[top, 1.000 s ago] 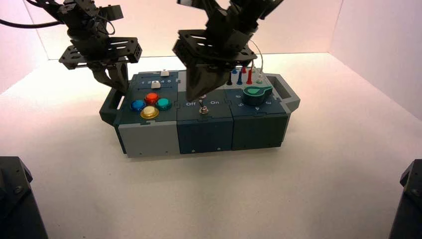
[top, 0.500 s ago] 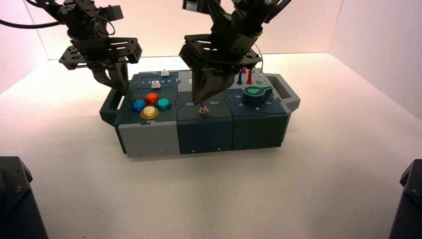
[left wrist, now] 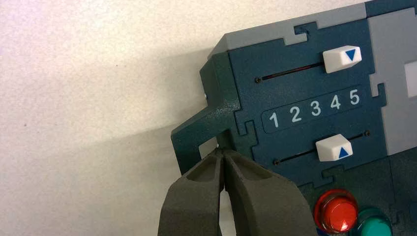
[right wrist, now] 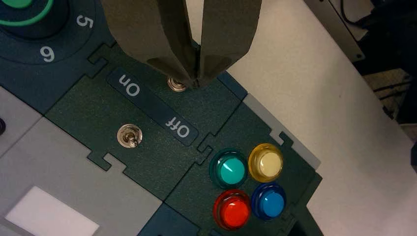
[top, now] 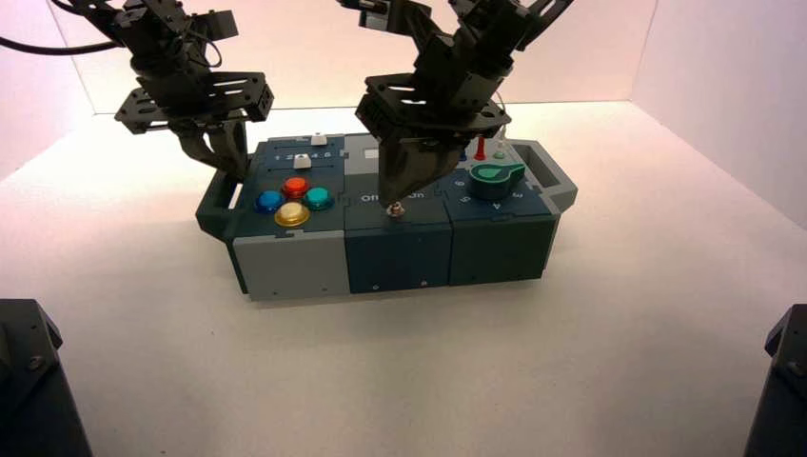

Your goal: Flip the bottom switch on with the right gripper.

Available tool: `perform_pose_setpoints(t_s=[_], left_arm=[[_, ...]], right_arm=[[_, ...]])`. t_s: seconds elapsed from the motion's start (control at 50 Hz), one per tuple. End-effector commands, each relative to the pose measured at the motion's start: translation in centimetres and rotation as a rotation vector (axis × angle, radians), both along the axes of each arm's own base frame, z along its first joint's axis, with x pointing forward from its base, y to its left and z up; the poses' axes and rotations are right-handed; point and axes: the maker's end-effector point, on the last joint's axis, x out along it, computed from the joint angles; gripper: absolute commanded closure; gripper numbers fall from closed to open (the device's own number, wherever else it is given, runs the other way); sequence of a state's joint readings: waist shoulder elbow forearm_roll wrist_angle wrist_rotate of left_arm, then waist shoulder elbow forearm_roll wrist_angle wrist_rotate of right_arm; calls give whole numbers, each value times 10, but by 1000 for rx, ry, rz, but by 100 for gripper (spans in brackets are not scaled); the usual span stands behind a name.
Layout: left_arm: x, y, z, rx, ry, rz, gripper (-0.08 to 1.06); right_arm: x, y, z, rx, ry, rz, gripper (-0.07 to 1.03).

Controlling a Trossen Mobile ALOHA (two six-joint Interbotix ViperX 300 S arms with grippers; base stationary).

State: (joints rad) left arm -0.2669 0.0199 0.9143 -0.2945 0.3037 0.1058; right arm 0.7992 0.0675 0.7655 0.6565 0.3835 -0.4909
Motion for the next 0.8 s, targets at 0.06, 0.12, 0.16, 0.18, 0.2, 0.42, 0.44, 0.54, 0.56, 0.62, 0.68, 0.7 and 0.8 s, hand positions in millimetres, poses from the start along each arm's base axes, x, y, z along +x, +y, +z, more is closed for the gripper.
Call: perform_pose_setpoints(t_s=[0.06,0.12,0.16,0.18,0.2,0.42,0.44,0.54,0.56,0.62,0.68,0.7,0.8], left_arm=[[7,0,9,-6,-33,1,101],[7,0,9,-6,-33,3,101],[7,0,9,-6,-33,3,101],[7,0,9,-6,-32,3,101],[7,0,9,-6,-33,3,101],[6,0,8,-6,-32,3,101],[6,0,8,-6,-32,3,101],[6,0,8,-5,-30,2,101],[6,0,8,-4,-32,0,101],[6,0,8,-4,-31,0,101],[6,0,8,-4,-32,0,101],[5,0,8,-3,-29,-1,101],[4,1,8,-3,-29,-1,101]], right_arm=[[20,-4,12,21,-32,-32,99],[21,-2,15,26,-35,-29,99],[22,-1,16,29,-39,-28,99],[23,0,17,31,-42,-28,99],[23,0,18,33,-45,-27,99],[26,1,24,40,-62,-25,99],[26,0,23,38,-62,-26,99],[27,-1,23,38,-62,-28,99],[28,-2,23,38,-62,-32,99],[27,-3,23,36,-60,-32,99],[27,-6,22,34,-60,-40,98],[29,-7,22,35,-62,-46,99],[31,-19,23,32,-64,-71,99]])
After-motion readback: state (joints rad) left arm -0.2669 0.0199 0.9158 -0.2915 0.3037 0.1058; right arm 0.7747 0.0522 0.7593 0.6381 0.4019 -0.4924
